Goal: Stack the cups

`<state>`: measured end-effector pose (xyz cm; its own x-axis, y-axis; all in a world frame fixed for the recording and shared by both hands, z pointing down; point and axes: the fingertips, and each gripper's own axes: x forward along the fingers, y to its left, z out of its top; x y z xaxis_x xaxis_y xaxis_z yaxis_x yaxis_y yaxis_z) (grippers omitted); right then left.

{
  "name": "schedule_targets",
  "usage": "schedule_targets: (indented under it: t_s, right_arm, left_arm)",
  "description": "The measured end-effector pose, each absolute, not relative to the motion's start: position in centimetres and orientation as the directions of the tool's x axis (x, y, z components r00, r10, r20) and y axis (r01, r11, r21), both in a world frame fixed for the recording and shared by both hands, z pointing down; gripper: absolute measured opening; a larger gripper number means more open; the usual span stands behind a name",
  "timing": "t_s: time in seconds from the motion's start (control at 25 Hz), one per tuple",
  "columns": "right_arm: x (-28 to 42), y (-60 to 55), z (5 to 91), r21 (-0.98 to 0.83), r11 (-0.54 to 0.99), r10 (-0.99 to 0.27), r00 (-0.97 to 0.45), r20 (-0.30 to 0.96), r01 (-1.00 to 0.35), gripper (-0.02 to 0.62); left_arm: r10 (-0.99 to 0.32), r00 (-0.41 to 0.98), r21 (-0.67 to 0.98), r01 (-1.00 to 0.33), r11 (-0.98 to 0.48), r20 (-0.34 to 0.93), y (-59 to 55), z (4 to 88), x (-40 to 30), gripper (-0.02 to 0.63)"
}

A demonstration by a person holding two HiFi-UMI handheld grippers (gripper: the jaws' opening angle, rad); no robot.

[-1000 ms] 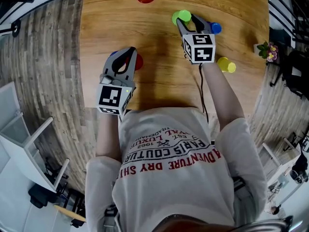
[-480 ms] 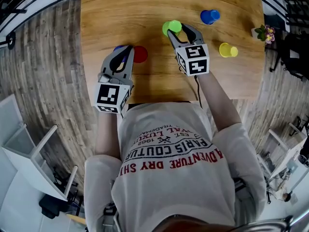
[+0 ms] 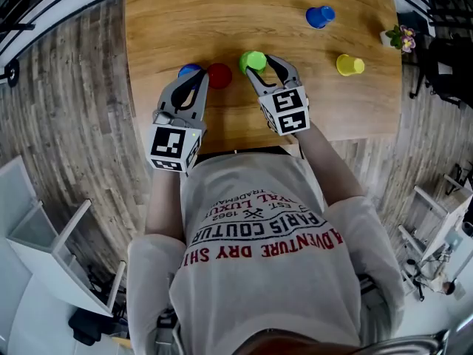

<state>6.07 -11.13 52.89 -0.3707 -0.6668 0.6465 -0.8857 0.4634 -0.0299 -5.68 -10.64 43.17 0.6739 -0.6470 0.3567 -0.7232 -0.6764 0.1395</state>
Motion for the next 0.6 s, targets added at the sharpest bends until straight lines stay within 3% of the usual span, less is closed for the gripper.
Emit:
schedule_targets:
  t_s: [0.6]
  right_arm:
    - [4.0, -7.9, 54.9, -0.011, 0.369, -0.660, -0.270, 0.701, -0.929, 0.237]
  left_arm:
    - [-0.594, 0.729, 0.136, -0.663, -0.736, 0.340, -10.4, 42.7, -8.5, 0.017]
